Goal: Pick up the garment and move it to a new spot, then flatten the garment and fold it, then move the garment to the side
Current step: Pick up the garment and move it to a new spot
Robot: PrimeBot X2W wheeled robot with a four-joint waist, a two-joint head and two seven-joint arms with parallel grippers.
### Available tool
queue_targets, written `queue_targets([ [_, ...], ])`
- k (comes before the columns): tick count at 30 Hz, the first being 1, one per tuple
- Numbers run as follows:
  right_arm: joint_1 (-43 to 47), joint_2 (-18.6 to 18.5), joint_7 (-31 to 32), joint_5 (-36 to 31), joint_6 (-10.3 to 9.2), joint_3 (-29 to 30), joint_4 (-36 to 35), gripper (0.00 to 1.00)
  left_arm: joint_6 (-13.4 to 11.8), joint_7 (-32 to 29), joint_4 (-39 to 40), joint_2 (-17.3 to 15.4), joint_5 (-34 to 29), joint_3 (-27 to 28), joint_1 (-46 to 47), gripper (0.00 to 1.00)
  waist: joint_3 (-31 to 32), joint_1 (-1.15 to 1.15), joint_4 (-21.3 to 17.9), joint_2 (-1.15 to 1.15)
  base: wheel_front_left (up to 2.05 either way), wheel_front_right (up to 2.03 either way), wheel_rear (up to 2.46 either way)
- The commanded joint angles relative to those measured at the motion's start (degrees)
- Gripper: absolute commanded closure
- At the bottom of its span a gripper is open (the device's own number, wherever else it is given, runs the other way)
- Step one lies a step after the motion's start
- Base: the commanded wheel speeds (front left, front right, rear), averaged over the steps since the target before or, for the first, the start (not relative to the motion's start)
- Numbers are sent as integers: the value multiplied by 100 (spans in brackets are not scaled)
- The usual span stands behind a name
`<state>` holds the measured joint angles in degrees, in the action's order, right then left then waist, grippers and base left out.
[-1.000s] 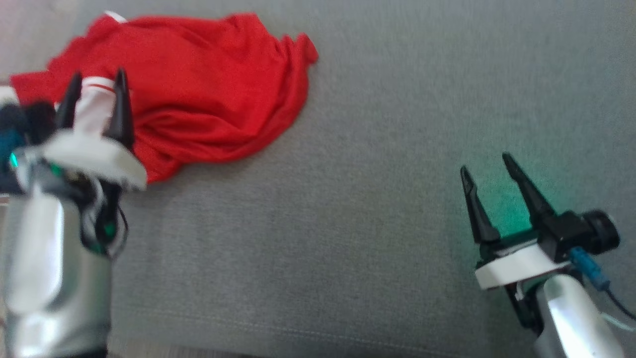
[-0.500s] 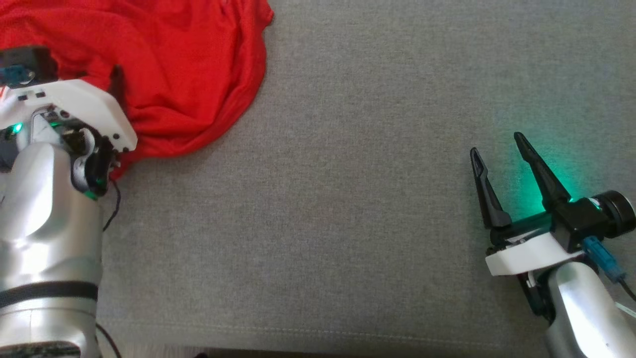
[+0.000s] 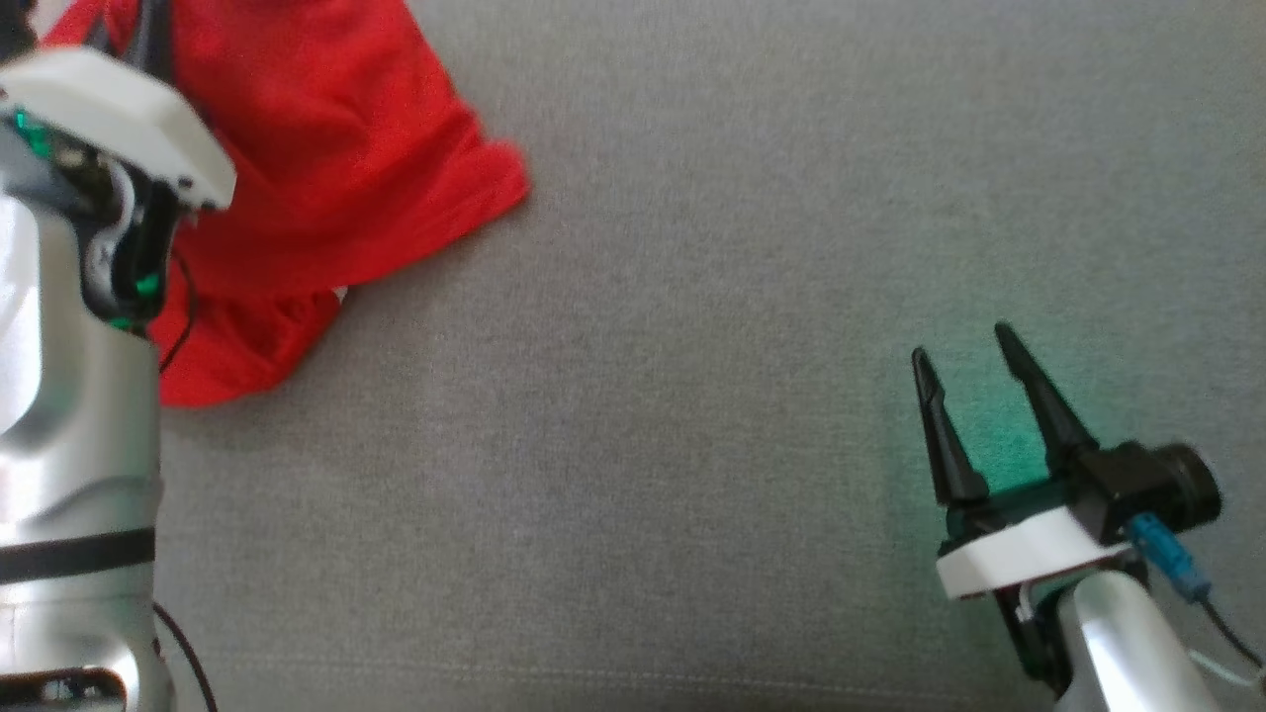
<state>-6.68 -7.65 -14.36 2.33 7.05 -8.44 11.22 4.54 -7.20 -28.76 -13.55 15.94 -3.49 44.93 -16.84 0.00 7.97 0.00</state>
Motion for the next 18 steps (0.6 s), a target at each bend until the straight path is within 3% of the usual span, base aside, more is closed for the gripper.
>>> queue_targets([
  [1, 73, 72, -63, 55, 44, -79, -135, 0, 68, -145, 692, -276, 106, 72, 155, 100, 288, 0, -57, 0, 0, 0, 0],
  [11, 223, 321, -63, 118, 44, -102, -168, 0, 250, -1671, 3880, -119, 1172, -619, -700, 100, 851, 0, -636, 0, 0, 0, 0],
  [18, 116, 427, -63, 188, 44, -330, -296, 0, 218, -2476, 5154, 247, 2123, -1125, -1202, 100, 856, 0, -1353, 0, 0, 0, 0],
])
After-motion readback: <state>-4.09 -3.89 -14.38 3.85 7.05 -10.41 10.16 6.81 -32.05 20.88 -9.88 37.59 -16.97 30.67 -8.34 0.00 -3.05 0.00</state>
